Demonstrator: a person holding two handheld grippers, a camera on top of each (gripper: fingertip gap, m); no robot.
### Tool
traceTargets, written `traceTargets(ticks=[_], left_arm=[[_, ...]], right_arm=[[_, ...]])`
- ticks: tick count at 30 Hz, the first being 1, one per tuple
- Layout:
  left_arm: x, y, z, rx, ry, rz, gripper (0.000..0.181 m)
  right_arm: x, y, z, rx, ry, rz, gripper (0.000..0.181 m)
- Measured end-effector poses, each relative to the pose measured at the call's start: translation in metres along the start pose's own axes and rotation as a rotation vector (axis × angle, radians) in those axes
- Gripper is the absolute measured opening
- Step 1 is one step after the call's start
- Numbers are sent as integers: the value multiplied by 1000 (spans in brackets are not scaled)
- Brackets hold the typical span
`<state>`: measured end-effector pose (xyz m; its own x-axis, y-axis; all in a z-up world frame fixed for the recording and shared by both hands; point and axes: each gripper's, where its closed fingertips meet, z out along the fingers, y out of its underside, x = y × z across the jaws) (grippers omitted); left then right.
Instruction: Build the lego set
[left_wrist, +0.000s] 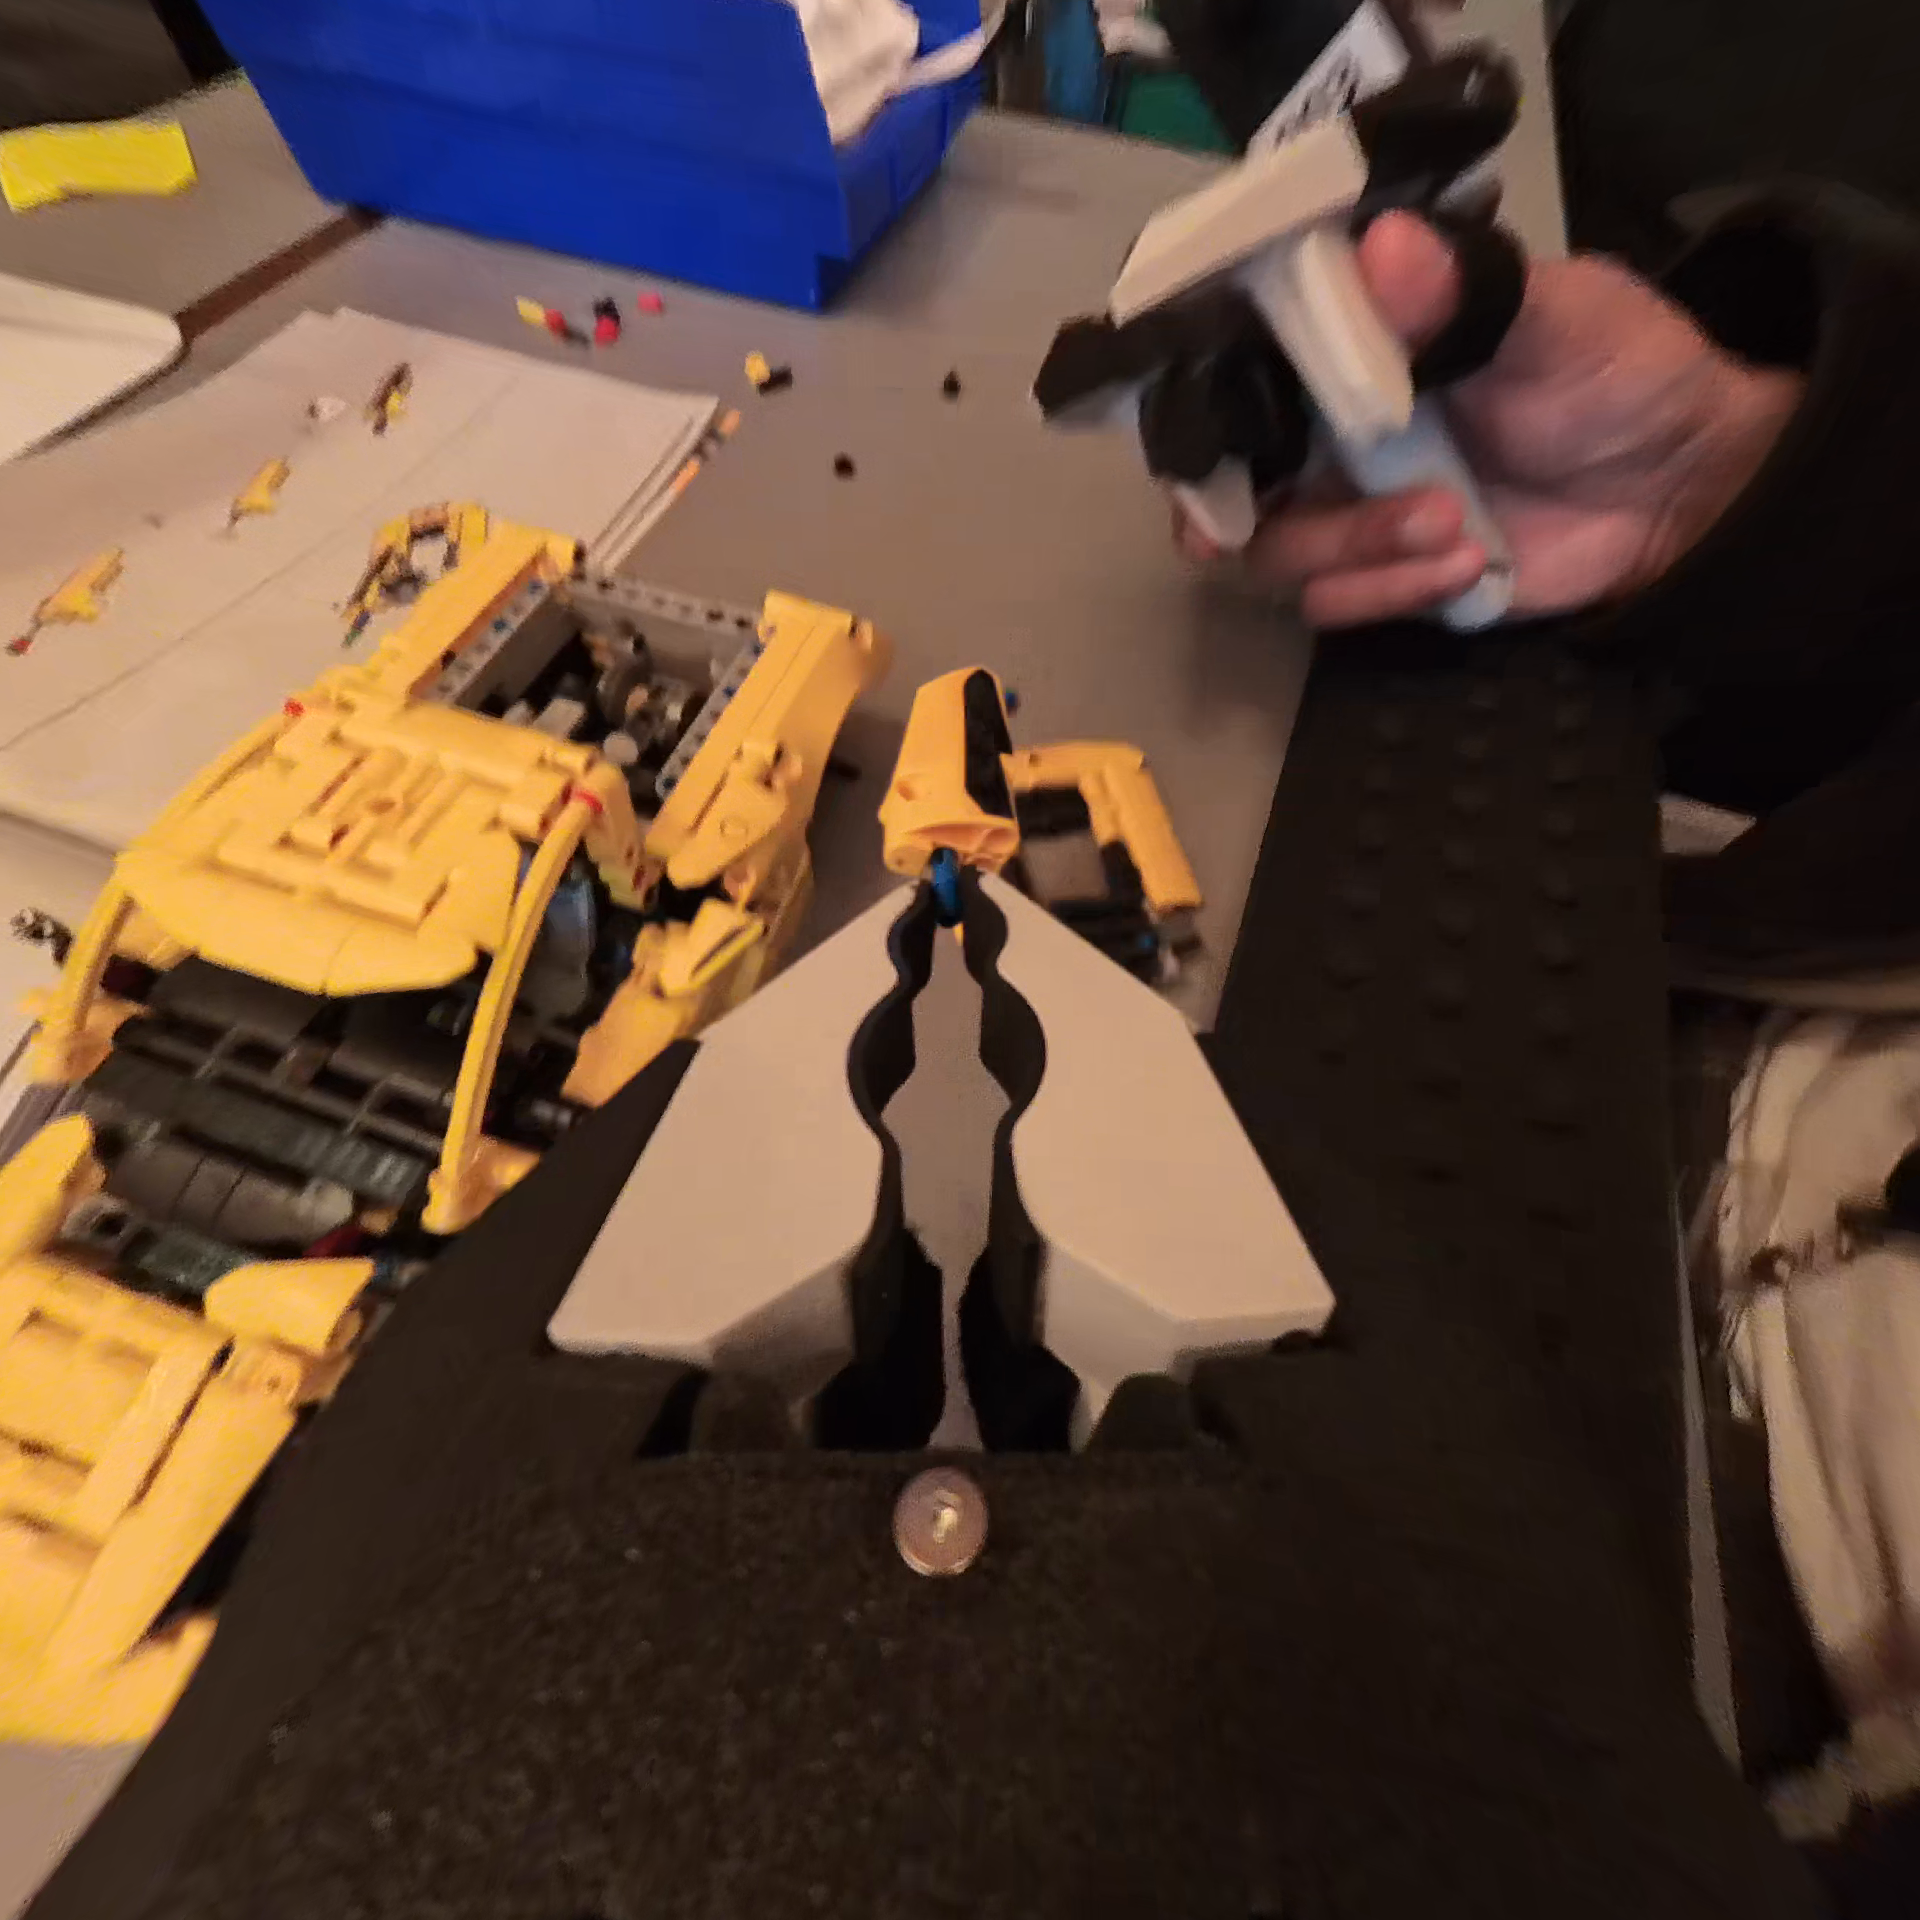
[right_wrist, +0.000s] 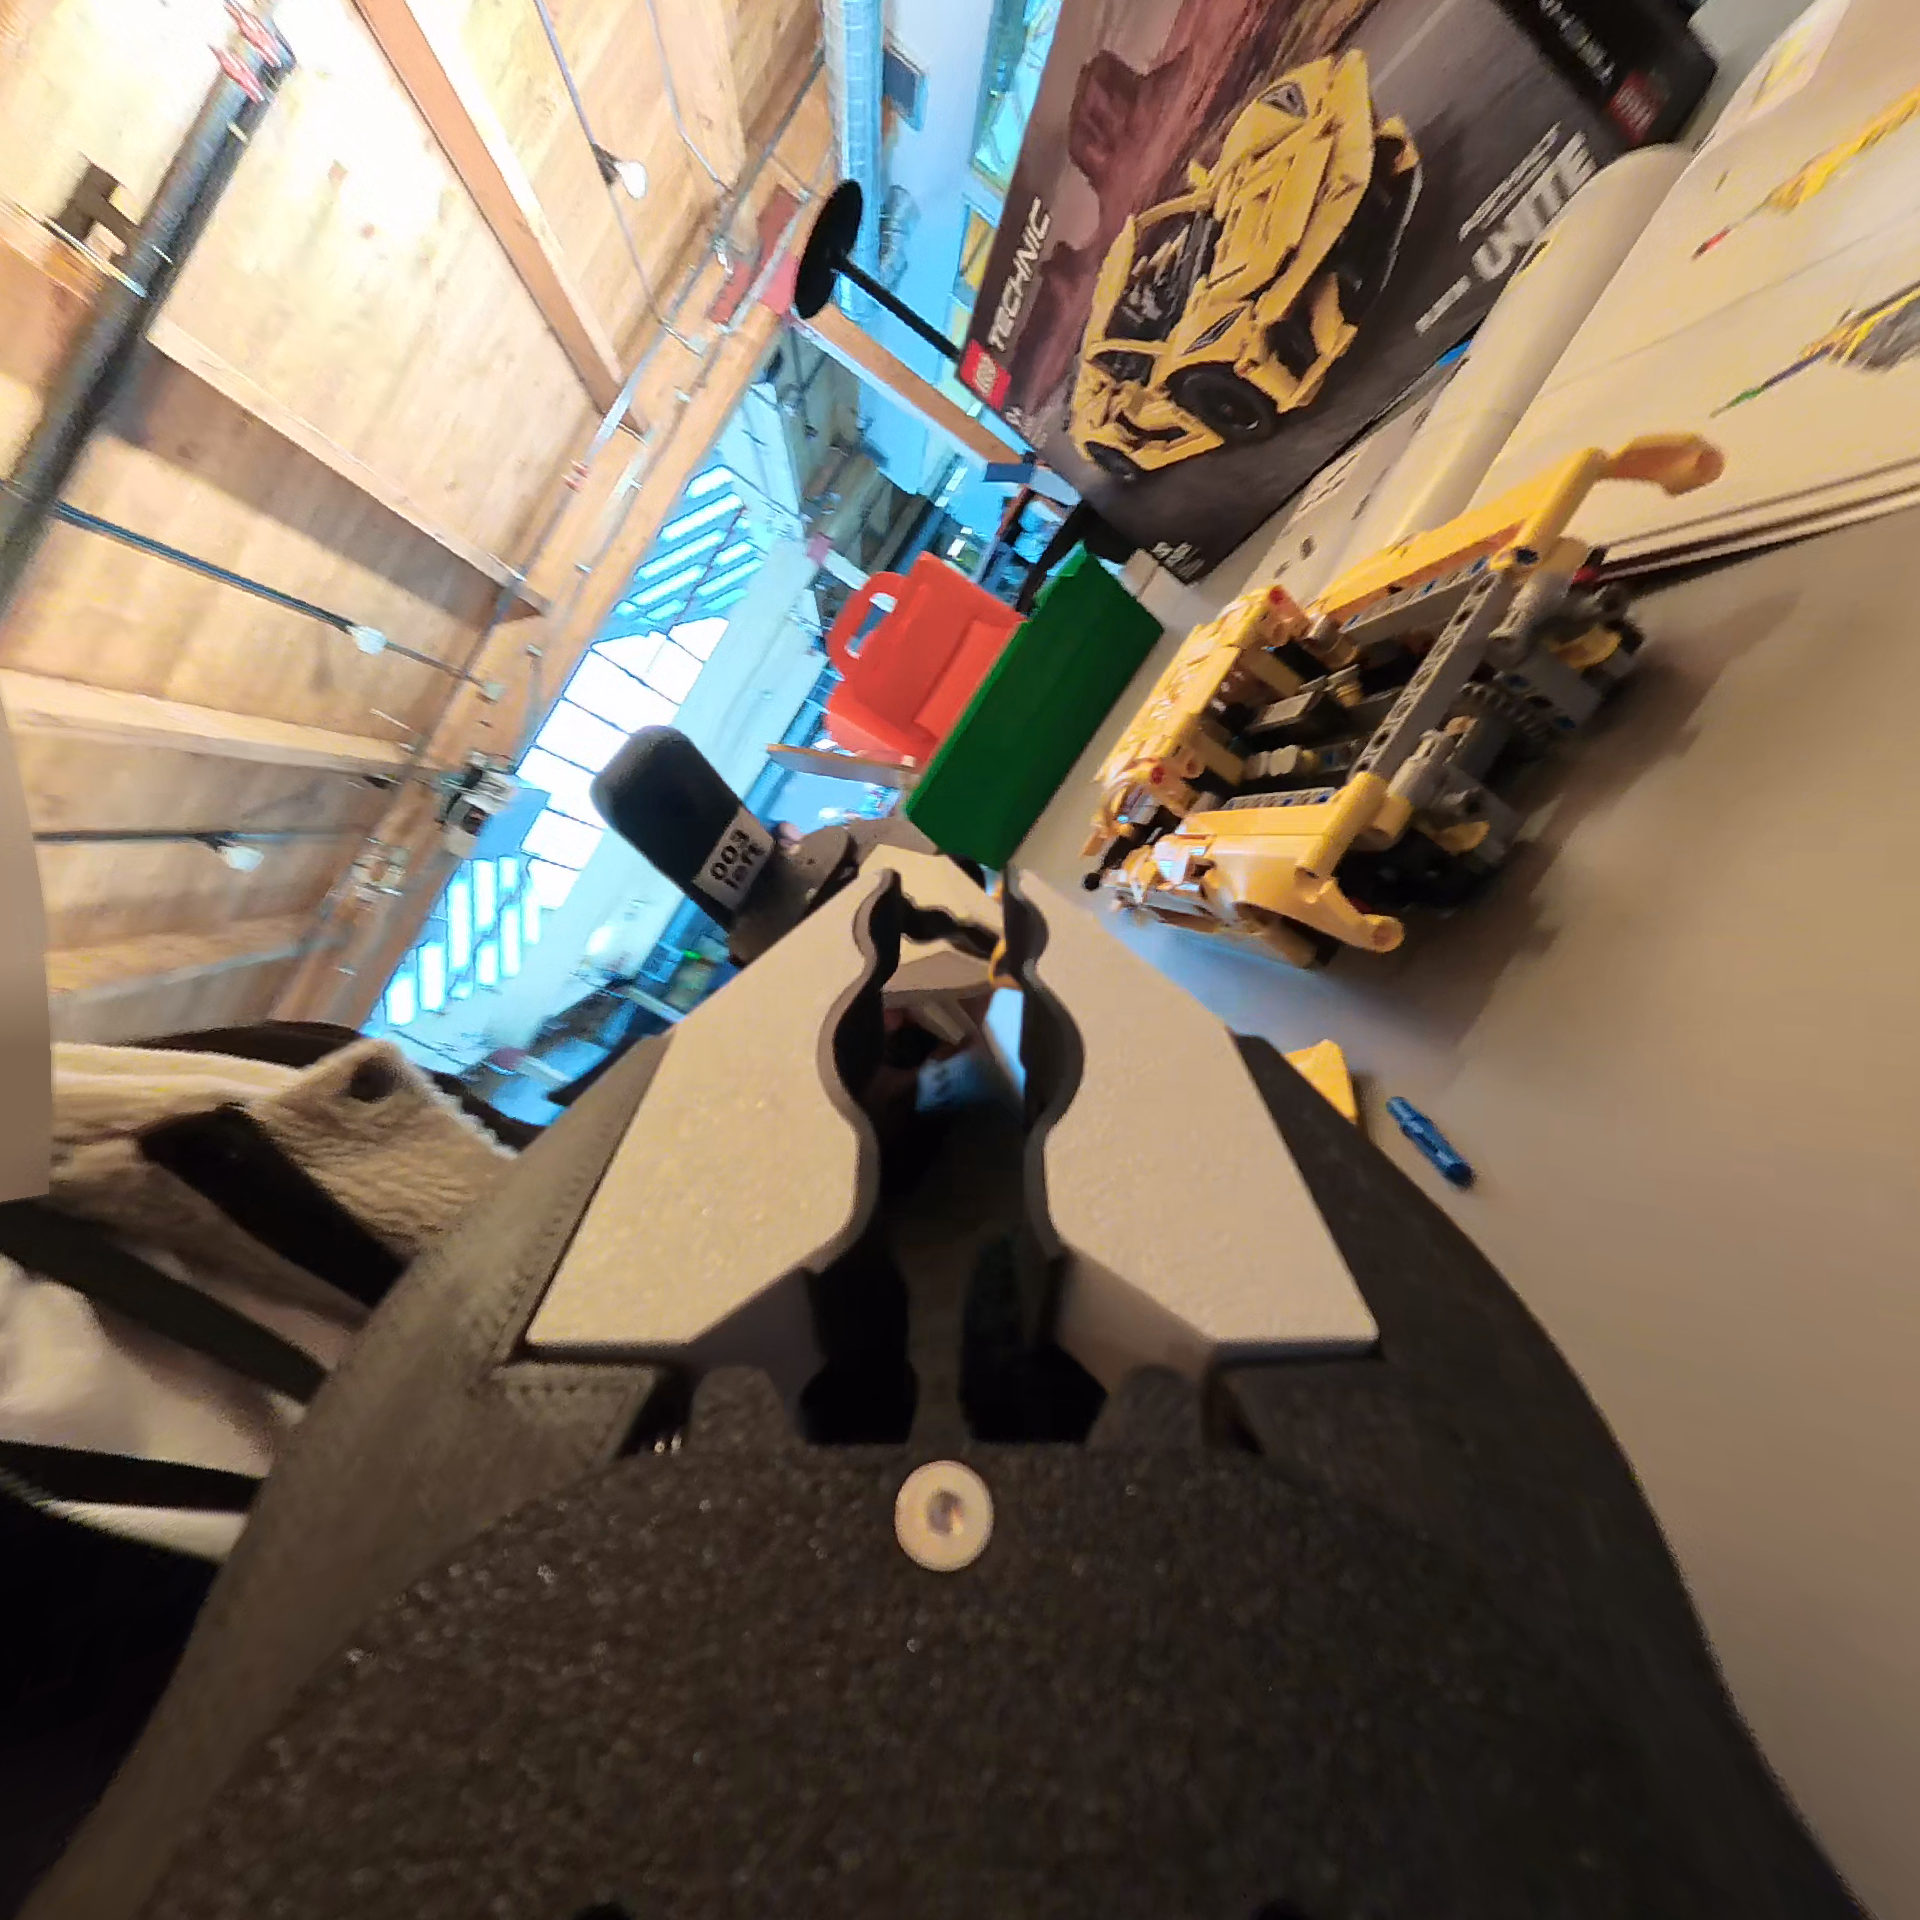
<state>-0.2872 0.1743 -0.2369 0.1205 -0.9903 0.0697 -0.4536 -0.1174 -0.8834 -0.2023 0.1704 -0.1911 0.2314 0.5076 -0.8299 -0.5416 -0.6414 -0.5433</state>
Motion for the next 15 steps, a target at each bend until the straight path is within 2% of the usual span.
traceTargets(ticks=[5, 9, 15], left_arm=[[1, 19, 0, -62, 48, -65, 4], [5, 32, 6, -130, 65, -76, 4], [11, 36, 6, -156, 101, -95, 4]], right_arm=[[1, 11, 7, -65, 23, -34, 21], [1, 8, 6, -48, 10, -10, 21], [2, 9, 6, -50, 2, 19, 20]])
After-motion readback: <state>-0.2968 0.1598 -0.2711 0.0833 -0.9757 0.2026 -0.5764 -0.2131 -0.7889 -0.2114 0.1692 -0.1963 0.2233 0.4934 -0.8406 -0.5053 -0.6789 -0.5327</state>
